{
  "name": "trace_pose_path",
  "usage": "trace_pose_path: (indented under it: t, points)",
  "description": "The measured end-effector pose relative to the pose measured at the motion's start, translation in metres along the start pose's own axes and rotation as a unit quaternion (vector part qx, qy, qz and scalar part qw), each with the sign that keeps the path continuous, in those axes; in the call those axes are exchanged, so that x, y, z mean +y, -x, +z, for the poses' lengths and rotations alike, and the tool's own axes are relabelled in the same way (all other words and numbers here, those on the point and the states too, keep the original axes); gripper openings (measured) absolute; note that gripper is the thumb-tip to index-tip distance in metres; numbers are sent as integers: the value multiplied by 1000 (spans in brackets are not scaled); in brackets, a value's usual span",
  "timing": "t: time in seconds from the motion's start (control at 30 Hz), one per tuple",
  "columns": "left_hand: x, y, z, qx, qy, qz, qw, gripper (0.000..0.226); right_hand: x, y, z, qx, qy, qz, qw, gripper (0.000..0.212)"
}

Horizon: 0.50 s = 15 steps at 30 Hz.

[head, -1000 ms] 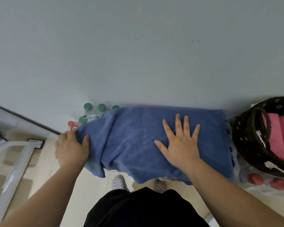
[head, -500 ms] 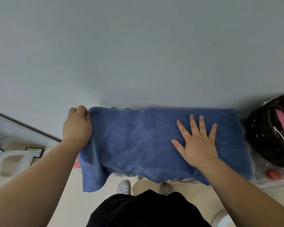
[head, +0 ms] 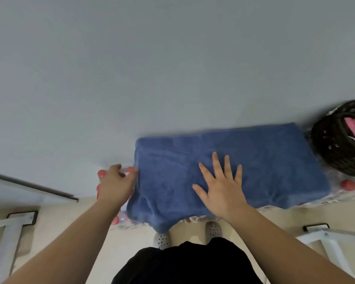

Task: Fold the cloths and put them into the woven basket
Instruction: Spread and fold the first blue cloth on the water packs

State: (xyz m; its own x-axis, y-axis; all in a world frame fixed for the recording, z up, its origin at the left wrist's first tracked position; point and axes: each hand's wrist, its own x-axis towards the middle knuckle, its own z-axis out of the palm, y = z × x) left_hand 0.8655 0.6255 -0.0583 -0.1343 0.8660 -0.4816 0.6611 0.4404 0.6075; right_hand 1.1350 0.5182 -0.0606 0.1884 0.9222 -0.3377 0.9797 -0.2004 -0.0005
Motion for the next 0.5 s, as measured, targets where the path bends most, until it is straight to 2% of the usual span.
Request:
trace_pose_path:
  t: [0.07, 0.13, 0.23, 0.3, 0.33, 0.43, 0.5]
  points:
    - [-12, 12, -3, -58, 46, -15, 997, 55, -16, -1, -8, 16, -10, 8, 1000, 83]
    - [-19, 19, -4, -114, 65, -11, 991, 41, -37, -6, -18, 18, -24, -25, 999, 78]
    - [-27, 26, -5, -189, 88, -27, 978, 44, -78, -17, -31, 10, -43, -112, 993, 73]
    - [-31, 26, -5, -193, 113, -20, 974, 52, -103, -26, -33, -8, -31, -152, 988, 72]
    - [-33, 26, -5, -194, 126, -18, 973, 50, -111, -30, -32, -24, -23, -158, 987, 73]
    - [-38, 26, -5, -220, 167, -2, 961, 20, -120, -46, -28, -47, -11, -147, 988, 74]
    - [-40, 26, -6, -227, 194, -6, 954, 14, -120, -53, -28, -50, -4, -135, 990, 76]
